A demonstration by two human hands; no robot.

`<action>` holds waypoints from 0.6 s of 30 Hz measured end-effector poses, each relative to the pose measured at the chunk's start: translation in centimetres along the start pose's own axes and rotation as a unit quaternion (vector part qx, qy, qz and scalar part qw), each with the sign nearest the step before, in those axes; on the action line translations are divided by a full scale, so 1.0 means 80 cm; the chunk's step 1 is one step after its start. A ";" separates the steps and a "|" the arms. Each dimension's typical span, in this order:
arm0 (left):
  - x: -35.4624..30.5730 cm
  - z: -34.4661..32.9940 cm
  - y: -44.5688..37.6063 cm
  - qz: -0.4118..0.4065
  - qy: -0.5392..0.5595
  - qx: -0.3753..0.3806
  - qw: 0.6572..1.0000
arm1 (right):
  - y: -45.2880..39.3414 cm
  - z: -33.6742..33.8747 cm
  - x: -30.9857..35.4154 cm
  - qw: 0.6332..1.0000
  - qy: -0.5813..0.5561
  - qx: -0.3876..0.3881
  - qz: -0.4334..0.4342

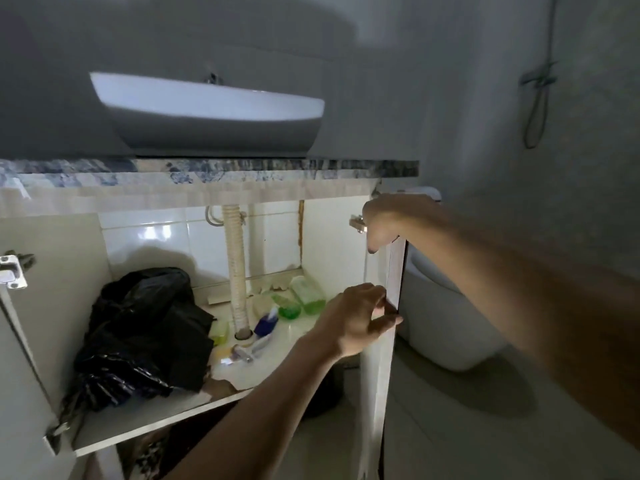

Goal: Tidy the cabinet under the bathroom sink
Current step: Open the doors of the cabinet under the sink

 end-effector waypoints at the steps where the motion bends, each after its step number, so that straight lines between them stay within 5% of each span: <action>1: -0.006 -0.010 -0.003 -0.009 0.005 -0.008 1.000 | 0.005 -0.005 -0.006 1.000 0.010 -0.003 -0.017; 7: -0.039 -0.065 -0.019 -0.022 0.085 -0.014 0.996 | 0.004 -0.054 -0.033 0.996 0.056 0.009 -0.070; 10: -0.037 -0.088 -0.030 0.068 0.134 0.005 0.989 | 0.007 -0.077 -0.048 0.988 0.118 -0.003 -0.097; 13: -0.036 -0.106 -0.041 0.183 0.292 0.002 0.939 | 0.008 -0.090 -0.059 0.978 0.163 -0.027 -0.123; 18: -0.062 -0.148 -0.055 0.175 0.321 0.056 0.929 | 0.015 -0.111 -0.087 0.979 0.128 -0.037 -0.157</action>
Point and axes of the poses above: each hand's wrist, its own y-axis away from the middle knuckle, its own z-axis out of the back of the hand, x = y × z, the point moved 6 cm from there along -y, towards the middle knuckle, and after that the axes turned 12 degrees about y, right-handed, at the moved point
